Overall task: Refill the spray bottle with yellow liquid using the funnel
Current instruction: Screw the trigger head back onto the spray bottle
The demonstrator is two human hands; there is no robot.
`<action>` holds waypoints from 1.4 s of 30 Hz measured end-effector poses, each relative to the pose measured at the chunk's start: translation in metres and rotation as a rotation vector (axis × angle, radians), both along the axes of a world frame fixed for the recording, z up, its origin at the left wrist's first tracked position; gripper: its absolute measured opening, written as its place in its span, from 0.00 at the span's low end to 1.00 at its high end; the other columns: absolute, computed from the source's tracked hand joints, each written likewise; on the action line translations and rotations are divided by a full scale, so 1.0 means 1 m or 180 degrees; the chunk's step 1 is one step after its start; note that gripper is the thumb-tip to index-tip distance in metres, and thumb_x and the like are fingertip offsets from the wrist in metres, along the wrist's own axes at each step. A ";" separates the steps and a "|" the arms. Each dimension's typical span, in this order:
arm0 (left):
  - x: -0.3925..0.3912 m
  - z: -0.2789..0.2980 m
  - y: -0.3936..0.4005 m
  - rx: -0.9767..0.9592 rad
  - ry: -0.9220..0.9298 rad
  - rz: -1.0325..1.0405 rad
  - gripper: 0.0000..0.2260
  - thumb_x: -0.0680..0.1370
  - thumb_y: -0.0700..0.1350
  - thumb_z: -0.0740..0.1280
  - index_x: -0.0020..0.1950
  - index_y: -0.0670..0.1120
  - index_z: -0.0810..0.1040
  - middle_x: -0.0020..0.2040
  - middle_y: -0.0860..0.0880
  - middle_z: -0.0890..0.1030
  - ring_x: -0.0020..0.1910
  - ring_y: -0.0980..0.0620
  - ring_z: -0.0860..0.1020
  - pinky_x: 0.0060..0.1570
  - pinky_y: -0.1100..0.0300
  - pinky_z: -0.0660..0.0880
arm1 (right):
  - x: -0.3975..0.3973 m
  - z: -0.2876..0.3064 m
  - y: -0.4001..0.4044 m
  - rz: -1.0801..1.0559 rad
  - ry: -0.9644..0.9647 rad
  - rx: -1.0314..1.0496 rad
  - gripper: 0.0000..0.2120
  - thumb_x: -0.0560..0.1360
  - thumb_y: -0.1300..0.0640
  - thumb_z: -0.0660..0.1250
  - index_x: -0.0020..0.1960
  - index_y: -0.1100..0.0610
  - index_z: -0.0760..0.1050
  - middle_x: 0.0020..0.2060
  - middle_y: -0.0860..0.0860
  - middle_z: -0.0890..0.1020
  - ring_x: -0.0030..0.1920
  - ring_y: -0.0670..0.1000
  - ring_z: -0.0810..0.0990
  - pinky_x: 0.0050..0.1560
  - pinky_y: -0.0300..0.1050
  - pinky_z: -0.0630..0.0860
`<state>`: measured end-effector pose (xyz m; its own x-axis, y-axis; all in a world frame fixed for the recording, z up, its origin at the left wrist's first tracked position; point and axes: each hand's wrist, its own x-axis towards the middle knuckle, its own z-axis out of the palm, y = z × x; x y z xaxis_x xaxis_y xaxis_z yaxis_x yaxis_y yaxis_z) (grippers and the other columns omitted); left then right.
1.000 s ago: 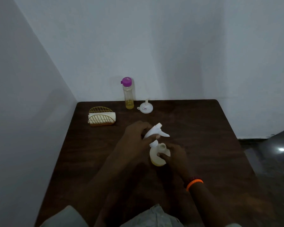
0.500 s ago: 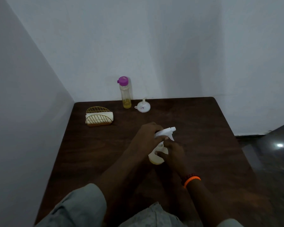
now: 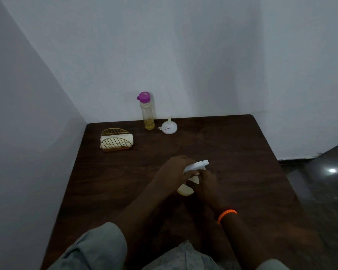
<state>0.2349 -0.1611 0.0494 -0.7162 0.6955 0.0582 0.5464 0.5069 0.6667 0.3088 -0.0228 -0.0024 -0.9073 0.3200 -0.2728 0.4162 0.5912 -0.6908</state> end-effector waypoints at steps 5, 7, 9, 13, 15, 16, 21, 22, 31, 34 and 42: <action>0.001 -0.004 -0.006 -0.0042 -0.0040 -0.0062 0.15 0.76 0.47 0.73 0.60 0.44 0.81 0.57 0.47 0.83 0.57 0.50 0.79 0.60 0.55 0.75 | -0.001 -0.001 -0.003 0.0284 -0.0079 0.0022 0.19 0.79 0.54 0.68 0.66 0.62 0.75 0.63 0.59 0.80 0.60 0.51 0.79 0.49 0.35 0.69; 0.003 -0.005 -0.006 0.0086 -0.0082 -0.0003 0.16 0.76 0.51 0.70 0.57 0.42 0.82 0.52 0.45 0.84 0.51 0.50 0.81 0.53 0.58 0.75 | 0.000 -0.002 -0.002 0.0157 0.0063 0.0007 0.19 0.75 0.53 0.73 0.63 0.60 0.78 0.60 0.55 0.82 0.56 0.49 0.80 0.46 0.31 0.68; 0.003 -0.004 -0.005 0.0151 -0.0164 0.0024 0.18 0.75 0.52 0.68 0.56 0.40 0.82 0.49 0.45 0.85 0.47 0.50 0.82 0.48 0.63 0.72 | 0.001 -0.001 -0.001 0.0107 0.0185 -0.0021 0.16 0.72 0.53 0.76 0.58 0.57 0.80 0.55 0.51 0.83 0.50 0.44 0.77 0.41 0.26 0.66; 0.001 -0.003 -0.004 0.0213 -0.0232 0.0075 0.16 0.75 0.46 0.70 0.62 0.44 0.80 0.54 0.46 0.84 0.51 0.53 0.80 0.54 0.62 0.73 | 0.002 0.000 -0.002 0.0170 0.0249 -0.0033 0.14 0.72 0.55 0.76 0.56 0.56 0.81 0.53 0.50 0.84 0.48 0.43 0.77 0.41 0.25 0.65; 0.002 -0.006 -0.003 0.0422 -0.0268 0.0042 0.17 0.74 0.49 0.68 0.60 0.43 0.81 0.51 0.48 0.84 0.48 0.57 0.80 0.50 0.67 0.74 | 0.002 -0.002 -0.001 0.0175 0.0266 -0.0047 0.16 0.72 0.54 0.75 0.58 0.56 0.81 0.54 0.50 0.83 0.49 0.42 0.76 0.41 0.25 0.65; 0.002 -0.009 -0.003 0.0449 -0.0364 0.0071 0.18 0.74 0.50 0.68 0.60 0.43 0.80 0.52 0.49 0.84 0.49 0.57 0.81 0.50 0.68 0.74 | 0.003 -0.003 -0.001 0.0176 0.0264 -0.0046 0.17 0.72 0.54 0.75 0.59 0.57 0.80 0.54 0.50 0.83 0.48 0.41 0.76 0.40 0.24 0.66; 0.007 -0.017 0.002 0.0542 -0.0468 0.0254 0.29 0.67 0.45 0.78 0.68 0.47 0.76 0.62 0.51 0.81 0.60 0.56 0.79 0.61 0.61 0.74 | 0.004 -0.003 0.000 0.0184 0.0278 -0.0087 0.14 0.73 0.55 0.75 0.56 0.59 0.80 0.47 0.46 0.80 0.40 0.35 0.74 0.37 0.25 0.69; 0.008 -0.018 0.004 0.0573 -0.0481 0.0337 0.29 0.67 0.44 0.79 0.67 0.47 0.77 0.62 0.51 0.81 0.60 0.56 0.79 0.61 0.60 0.74 | 0.004 -0.003 -0.001 0.0178 0.0278 -0.0075 0.13 0.73 0.55 0.75 0.55 0.59 0.80 0.47 0.45 0.80 0.41 0.35 0.74 0.38 0.25 0.68; 0.012 -0.030 -0.006 0.0835 -0.0366 0.0895 0.23 0.71 0.61 0.73 0.61 0.50 0.79 0.56 0.54 0.82 0.52 0.62 0.79 0.53 0.69 0.75 | 0.005 0.003 -0.002 0.0200 0.0463 -0.0040 0.10 0.74 0.49 0.73 0.52 0.53 0.82 0.43 0.39 0.77 0.41 0.34 0.74 0.43 0.30 0.71; 0.012 -0.029 -0.017 0.0820 -0.0449 0.0699 0.23 0.72 0.51 0.77 0.65 0.48 0.77 0.55 0.55 0.83 0.51 0.68 0.79 0.50 0.69 0.77 | 0.004 0.000 -0.002 0.0186 0.0380 -0.0026 0.12 0.73 0.48 0.74 0.52 0.52 0.82 0.43 0.37 0.77 0.42 0.36 0.76 0.41 0.29 0.68; 0.014 -0.027 -0.004 0.0853 -0.0362 0.0652 0.24 0.70 0.54 0.76 0.63 0.47 0.79 0.55 0.52 0.84 0.52 0.58 0.81 0.53 0.63 0.78 | 0.005 0.001 -0.003 0.0178 0.0428 -0.0032 0.12 0.77 0.49 0.70 0.55 0.56 0.81 0.46 0.41 0.78 0.39 0.33 0.74 0.37 0.26 0.68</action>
<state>0.2487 -0.1655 0.0219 -0.8515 0.5077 0.1311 0.3663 0.3969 0.8416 0.3142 -0.0259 -0.0011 -0.9522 0.2659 -0.1504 0.2861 0.6036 -0.7442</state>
